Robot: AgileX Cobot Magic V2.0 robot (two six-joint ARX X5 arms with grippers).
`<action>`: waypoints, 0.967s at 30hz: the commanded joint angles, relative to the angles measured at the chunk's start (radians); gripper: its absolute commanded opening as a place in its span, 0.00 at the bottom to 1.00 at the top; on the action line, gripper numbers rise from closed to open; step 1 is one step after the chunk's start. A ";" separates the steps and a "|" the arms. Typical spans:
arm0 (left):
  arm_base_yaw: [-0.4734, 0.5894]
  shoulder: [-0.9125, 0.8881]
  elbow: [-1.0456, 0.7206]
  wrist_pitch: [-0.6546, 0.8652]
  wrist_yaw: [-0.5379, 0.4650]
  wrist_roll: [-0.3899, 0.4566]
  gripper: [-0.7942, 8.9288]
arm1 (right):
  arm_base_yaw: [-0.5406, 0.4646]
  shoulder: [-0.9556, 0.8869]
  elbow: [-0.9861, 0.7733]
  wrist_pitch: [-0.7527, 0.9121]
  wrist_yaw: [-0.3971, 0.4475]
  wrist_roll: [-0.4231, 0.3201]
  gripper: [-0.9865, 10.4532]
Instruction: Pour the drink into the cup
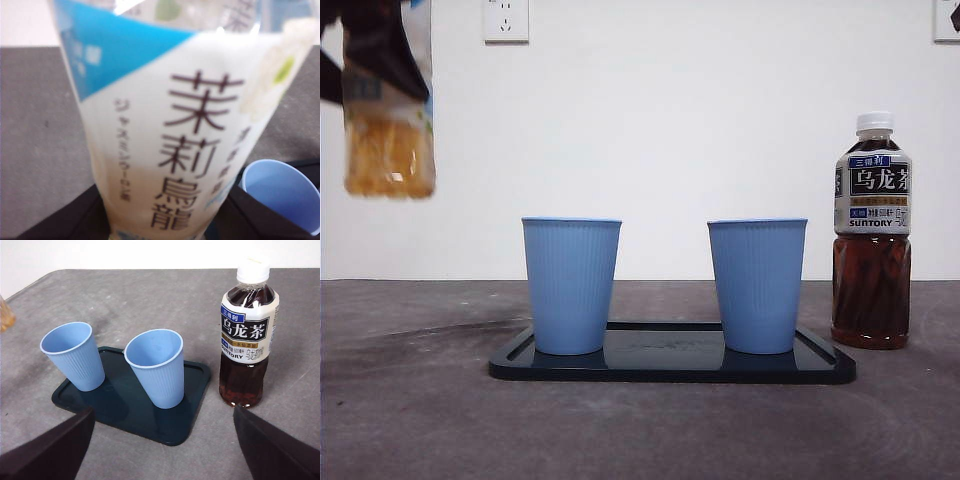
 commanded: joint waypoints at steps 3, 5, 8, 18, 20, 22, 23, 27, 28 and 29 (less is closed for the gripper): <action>-0.004 0.032 -0.068 0.217 0.008 -0.057 0.30 | 0.006 0.000 0.014 0.010 0.000 -0.006 0.47; -0.003 0.062 -0.092 0.268 0.008 -0.057 0.30 | 0.006 0.000 0.014 0.010 0.000 -0.006 0.47; -0.004 0.127 -0.101 0.319 0.009 -0.057 0.30 | 0.006 0.000 0.014 0.010 0.000 -0.003 0.47; -0.004 0.372 -0.101 0.509 0.022 -0.036 0.30 | 0.006 0.000 0.014 0.010 0.000 0.005 0.47; -0.004 0.409 -0.101 0.550 0.023 -0.031 0.30 | 0.006 0.000 0.014 0.010 0.000 0.006 0.47; -0.004 0.444 -0.101 0.586 0.023 -0.030 0.30 | 0.006 0.000 0.014 0.010 0.000 0.009 0.47; -0.004 0.462 -0.101 0.602 0.023 -0.029 0.30 | 0.006 0.000 0.014 0.010 0.000 0.012 0.47; -0.004 0.518 -0.101 0.644 0.023 -0.007 0.30 | 0.006 0.000 0.014 0.009 0.000 0.013 0.47; -0.004 0.528 -0.101 0.649 0.023 -0.002 0.30 | 0.006 0.000 0.014 0.009 0.000 0.013 0.47; -0.004 0.536 -0.101 0.651 0.023 0.008 0.30 | 0.006 0.000 0.014 0.009 0.000 0.013 0.47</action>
